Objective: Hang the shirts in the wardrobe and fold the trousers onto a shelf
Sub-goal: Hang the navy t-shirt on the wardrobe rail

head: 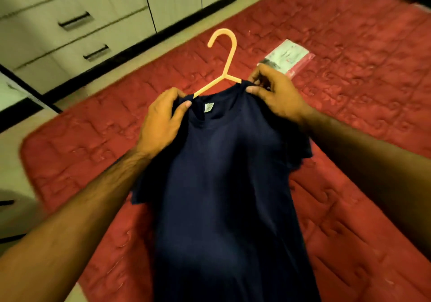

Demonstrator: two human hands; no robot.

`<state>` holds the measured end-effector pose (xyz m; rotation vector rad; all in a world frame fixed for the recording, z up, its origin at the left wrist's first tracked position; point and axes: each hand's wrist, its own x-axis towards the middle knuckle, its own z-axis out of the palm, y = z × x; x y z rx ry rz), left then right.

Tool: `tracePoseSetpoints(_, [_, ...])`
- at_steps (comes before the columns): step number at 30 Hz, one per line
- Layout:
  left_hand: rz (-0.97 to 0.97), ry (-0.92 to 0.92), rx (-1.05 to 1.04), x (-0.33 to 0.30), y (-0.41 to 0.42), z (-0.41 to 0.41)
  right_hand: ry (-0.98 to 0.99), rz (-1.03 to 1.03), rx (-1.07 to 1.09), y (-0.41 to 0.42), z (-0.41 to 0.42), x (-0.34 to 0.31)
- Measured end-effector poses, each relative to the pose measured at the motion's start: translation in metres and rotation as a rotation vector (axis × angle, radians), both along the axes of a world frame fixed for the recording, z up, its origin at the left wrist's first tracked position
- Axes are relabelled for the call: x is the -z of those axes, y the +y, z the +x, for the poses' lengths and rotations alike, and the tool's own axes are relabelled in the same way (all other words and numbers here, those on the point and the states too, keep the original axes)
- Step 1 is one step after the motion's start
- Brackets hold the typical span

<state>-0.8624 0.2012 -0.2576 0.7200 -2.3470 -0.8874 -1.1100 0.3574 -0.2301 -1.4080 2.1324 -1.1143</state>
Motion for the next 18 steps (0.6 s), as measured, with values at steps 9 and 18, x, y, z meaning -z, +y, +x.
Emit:
tracePoseSetpoints(9, [-0.338, -0.066, -0.099, -0.248, 0.014, 0.113, 0.105, -0.145, -0.13, -0.006, 0.104, -0.248])
tracePoseSetpoints(18, [-0.4, 0.155, -0.297, -0.505, 0.101, 0.278, 0.389, -0.176, -0.242, 0.064, 0.228, -0.508])
